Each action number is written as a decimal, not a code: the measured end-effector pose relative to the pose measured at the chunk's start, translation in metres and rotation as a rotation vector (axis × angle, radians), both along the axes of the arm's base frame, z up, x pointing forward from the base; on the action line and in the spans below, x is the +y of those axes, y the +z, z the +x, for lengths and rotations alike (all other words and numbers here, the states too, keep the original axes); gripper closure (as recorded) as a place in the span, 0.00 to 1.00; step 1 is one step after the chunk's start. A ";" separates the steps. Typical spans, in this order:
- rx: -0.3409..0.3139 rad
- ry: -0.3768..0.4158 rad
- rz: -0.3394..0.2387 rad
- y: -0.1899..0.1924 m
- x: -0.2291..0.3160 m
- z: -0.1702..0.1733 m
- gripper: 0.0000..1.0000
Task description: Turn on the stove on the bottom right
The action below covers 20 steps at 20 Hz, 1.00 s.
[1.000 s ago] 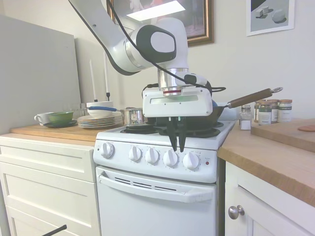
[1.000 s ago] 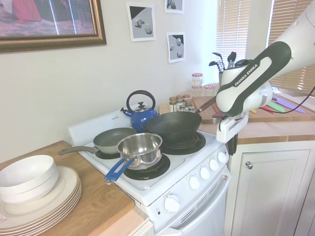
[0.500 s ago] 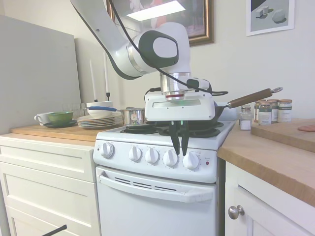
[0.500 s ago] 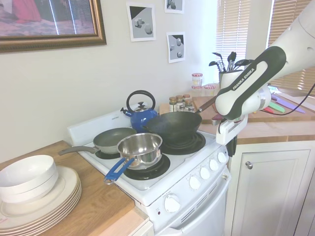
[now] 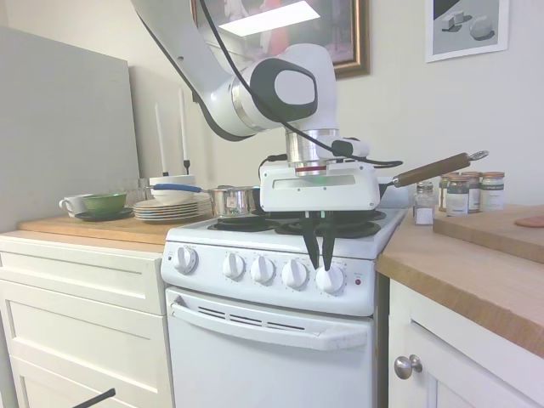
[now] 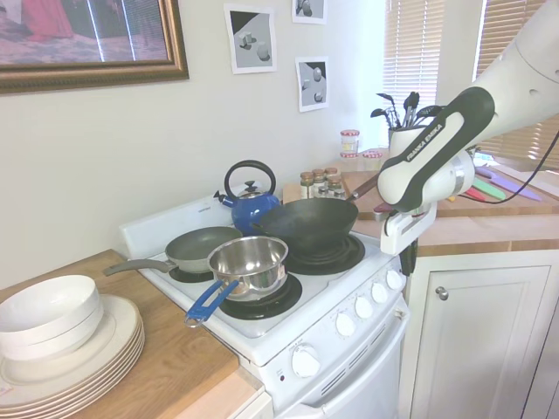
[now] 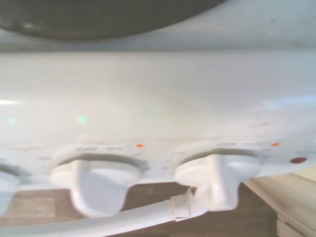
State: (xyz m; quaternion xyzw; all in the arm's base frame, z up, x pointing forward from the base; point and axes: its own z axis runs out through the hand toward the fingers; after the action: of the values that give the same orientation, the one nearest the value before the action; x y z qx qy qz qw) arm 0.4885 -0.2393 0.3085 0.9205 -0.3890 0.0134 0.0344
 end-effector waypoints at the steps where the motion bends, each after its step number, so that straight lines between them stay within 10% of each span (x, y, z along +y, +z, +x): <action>1: 0.000 -0.001 0.002 -0.001 -0.002 0.001 1.00; 20: -0.010 0.011 0.018 -0.008 0.008 0.013 1.00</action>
State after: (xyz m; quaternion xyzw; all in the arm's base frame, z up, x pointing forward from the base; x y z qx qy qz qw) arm 0.5011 -0.2315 0.3002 0.9227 -0.3844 0.0147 0.0243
